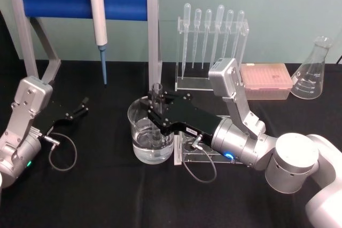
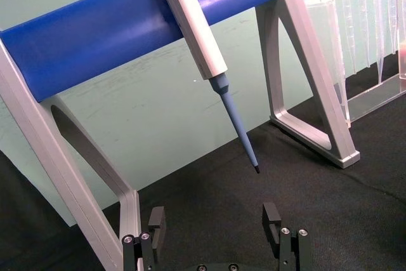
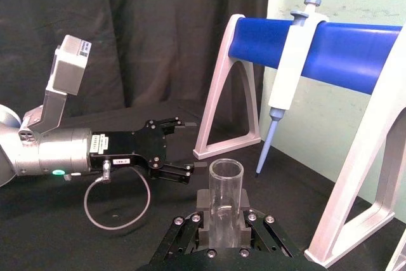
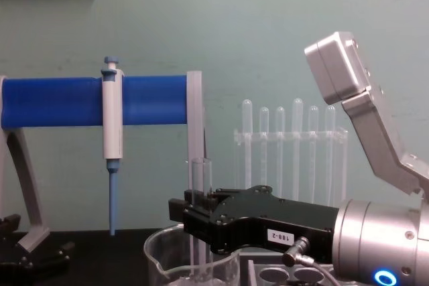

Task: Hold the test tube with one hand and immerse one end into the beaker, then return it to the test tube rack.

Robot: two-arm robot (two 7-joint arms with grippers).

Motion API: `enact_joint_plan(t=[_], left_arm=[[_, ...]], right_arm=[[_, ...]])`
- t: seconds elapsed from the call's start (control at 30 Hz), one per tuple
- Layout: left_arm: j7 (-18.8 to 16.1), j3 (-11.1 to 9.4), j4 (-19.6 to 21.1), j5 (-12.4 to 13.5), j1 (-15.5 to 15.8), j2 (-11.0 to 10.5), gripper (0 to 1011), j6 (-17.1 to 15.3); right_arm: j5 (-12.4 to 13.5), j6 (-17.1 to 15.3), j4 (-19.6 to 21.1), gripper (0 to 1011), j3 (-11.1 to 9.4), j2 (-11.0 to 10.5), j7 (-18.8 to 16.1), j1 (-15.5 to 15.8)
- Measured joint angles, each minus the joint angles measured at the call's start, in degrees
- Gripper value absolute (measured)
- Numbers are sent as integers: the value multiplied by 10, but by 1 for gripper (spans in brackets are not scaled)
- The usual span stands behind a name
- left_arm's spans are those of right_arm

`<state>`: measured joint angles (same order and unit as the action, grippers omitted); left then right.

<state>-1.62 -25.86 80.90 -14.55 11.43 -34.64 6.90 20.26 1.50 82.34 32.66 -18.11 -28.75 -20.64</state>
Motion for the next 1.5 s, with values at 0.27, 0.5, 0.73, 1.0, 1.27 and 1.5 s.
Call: enact_joint_plan(t=[0.27,0.5,0.73,1.0,1.27,1.5], left_arm=[[0,0,0,0,0,0,1000,0],[0,0,0,0,0,0,1000,0],[0,0,0,0,0,0,1000,0],[0,0,0,0,0,0,1000,0],[0,0,0,0,0,0,1000,0],[0,0,0,0,0,0,1000,0]], right_arm=[[0,0,0,241,0,0,0,0],[0,0,0,239,0,0,0,0],[0,0,0,241,0,0,0,0],[0,0,0,239,0,0,0,0],[0,0,0,241,0,0,0,0],[0,0,0,239,0,0,0,0]])
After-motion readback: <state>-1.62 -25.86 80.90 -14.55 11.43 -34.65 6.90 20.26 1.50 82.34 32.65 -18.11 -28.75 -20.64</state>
